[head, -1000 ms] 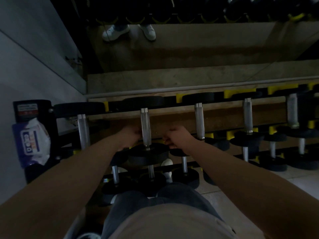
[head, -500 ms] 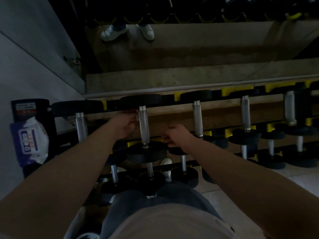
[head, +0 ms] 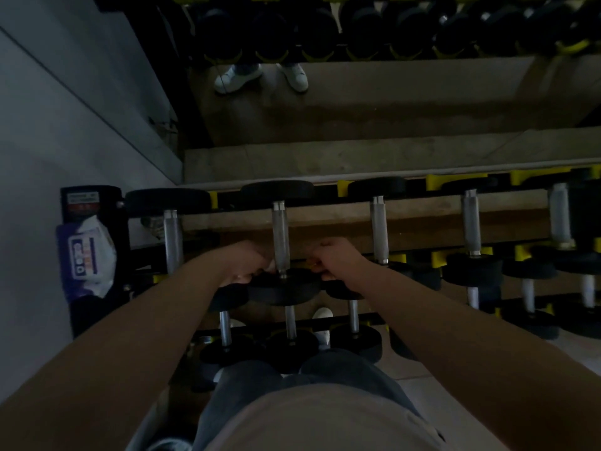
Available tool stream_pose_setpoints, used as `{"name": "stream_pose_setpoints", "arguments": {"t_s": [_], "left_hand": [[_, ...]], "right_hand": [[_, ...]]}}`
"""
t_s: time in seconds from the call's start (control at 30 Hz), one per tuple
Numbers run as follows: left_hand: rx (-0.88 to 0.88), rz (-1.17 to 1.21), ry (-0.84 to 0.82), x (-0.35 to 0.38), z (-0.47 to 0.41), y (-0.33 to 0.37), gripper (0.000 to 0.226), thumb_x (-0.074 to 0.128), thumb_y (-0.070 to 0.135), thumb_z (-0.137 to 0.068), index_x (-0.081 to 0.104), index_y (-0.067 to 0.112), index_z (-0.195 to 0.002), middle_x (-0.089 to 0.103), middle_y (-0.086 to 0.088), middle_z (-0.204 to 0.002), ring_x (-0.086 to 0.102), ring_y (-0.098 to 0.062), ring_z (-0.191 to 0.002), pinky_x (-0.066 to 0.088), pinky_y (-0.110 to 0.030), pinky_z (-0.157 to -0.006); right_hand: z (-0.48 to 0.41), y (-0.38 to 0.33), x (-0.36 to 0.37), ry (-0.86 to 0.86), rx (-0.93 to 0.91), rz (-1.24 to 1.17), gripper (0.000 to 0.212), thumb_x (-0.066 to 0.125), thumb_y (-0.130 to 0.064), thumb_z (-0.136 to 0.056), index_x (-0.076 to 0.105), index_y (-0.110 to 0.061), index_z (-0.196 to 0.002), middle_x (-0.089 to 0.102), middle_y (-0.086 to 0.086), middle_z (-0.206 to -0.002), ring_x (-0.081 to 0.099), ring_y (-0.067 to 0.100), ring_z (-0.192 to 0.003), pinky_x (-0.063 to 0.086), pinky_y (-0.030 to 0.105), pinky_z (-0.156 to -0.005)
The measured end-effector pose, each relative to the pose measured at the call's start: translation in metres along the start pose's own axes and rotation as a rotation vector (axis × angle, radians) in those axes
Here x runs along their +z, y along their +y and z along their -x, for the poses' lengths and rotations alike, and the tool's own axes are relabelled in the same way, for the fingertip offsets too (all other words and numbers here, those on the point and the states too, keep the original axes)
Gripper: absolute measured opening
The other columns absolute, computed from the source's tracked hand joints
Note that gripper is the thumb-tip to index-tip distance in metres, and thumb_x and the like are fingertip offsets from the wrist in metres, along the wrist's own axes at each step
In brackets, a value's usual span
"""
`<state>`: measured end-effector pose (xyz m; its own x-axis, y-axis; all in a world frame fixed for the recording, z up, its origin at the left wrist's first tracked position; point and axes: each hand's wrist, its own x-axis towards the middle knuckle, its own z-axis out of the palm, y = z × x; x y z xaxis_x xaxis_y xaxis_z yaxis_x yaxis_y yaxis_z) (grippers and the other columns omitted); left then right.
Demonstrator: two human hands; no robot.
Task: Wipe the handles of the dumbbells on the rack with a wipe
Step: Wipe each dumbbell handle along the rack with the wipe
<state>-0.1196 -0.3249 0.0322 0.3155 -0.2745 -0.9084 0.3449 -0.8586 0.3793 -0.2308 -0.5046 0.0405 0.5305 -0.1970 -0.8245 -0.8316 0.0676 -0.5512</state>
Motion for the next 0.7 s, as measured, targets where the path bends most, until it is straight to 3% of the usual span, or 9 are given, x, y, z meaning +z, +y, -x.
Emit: {"name": "stream_pose_setpoints", "arguments": {"t_s": [0.13,0.23,0.33,0.4,0.5,0.57,0.63,0.7], "left_hand": [[-0.023,0.159,0.146,0.011,0.009,-0.004,0.012,0.072,0.015,-0.087,0.074,0.004,-0.092,0.063,-0.01,-0.088,0.039,-0.013,-0.052,0.029,-0.02,-0.043],[0.038,0.281,0.186,0.022,0.018,-0.007,0.019,0.078,0.021,-0.085,0.076,0.009,-0.1,0.07,-0.007,-0.108,0.059,-0.017,-0.083,0.036,-0.021,-0.055],[0.127,0.444,0.086,0.031,0.034,-0.003,0.028,0.075,0.023,-0.088,0.072,0.012,-0.114,0.07,-0.004,-0.114,0.059,-0.012,-0.097,0.042,-0.024,-0.07],[0.155,0.41,0.075,0.035,0.041,0.001,0.031,0.072,0.028,-0.091,0.07,0.014,-0.118,0.069,-0.005,-0.114,0.057,-0.011,-0.092,0.039,-0.023,-0.062],[0.224,0.337,0.037,0.036,0.049,0.005,0.022,0.064,0.032,-0.096,0.068,0.021,-0.115,0.067,-0.004,-0.098,0.052,-0.007,-0.073,0.033,-0.019,-0.049],[0.27,0.301,-0.036,0.037,0.053,0.008,0.019,0.063,0.032,-0.097,0.068,0.027,-0.114,0.07,-0.007,-0.101,0.056,-0.01,-0.08,0.033,-0.019,-0.055],[0.328,0.244,-0.103,0.04,0.059,0.014,0.024,0.071,0.035,-0.091,0.07,0.031,-0.114,0.073,-0.004,-0.114,0.063,-0.015,-0.099,0.038,-0.025,-0.068],[0.383,0.16,-0.095,0.048,0.061,0.021,0.028,0.077,0.037,-0.085,0.071,0.033,-0.113,0.074,-0.001,-0.11,0.065,-0.018,-0.102,0.04,-0.028,-0.07]], "right_hand": [[0.003,-0.001,0.003,-0.002,-0.087,0.075,0.014,0.057,-0.023,-0.101,0.068,-0.018,-0.109,0.07,0.004,-0.102,0.063,0.014,-0.079,0.048,0.024,-0.061],[0.01,-0.001,0.007,-0.003,-0.197,0.124,0.012,0.063,-0.026,-0.098,0.069,-0.023,-0.107,0.072,0.002,-0.101,0.065,0.013,-0.081,0.05,0.024,-0.061],[0.02,-0.001,0.013,-0.076,-0.344,0.181,0.025,0.071,-0.034,-0.091,0.072,-0.024,-0.115,0.073,-0.006,-0.099,0.069,0.01,-0.087,0.051,0.022,-0.069],[0.027,0.002,0.015,-0.075,-0.4,0.18,0.031,0.073,-0.037,-0.091,0.072,-0.026,-0.12,0.074,-0.008,-0.103,0.07,0.008,-0.091,0.054,0.021,-0.072],[0.036,0.011,0.017,0.024,-0.44,0.135,0.027,0.071,-0.035,-0.092,0.073,-0.026,-0.118,0.074,-0.008,-0.102,0.07,0.008,-0.093,0.059,0.027,-0.079],[0.042,0.02,0.016,0.109,-0.437,0.084,0.024,0.074,-0.034,-0.091,0.074,-0.026,-0.114,0.075,-0.008,-0.099,0.07,0.008,-0.092,0.061,0.03,-0.08],[0.049,0.027,0.012,0.194,-0.421,0.016,0.026,0.076,-0.033,-0.088,0.074,-0.025,-0.113,0.075,-0.008,-0.099,0.071,0.011,-0.094,0.062,0.034,-0.081],[0.056,0.032,0.007,0.296,-0.388,-0.073,0.031,0.078,-0.031,-0.087,0.07,-0.023,-0.116,0.072,-0.005,-0.104,0.069,0.012,-0.096,0.061,0.033,-0.081]]}}
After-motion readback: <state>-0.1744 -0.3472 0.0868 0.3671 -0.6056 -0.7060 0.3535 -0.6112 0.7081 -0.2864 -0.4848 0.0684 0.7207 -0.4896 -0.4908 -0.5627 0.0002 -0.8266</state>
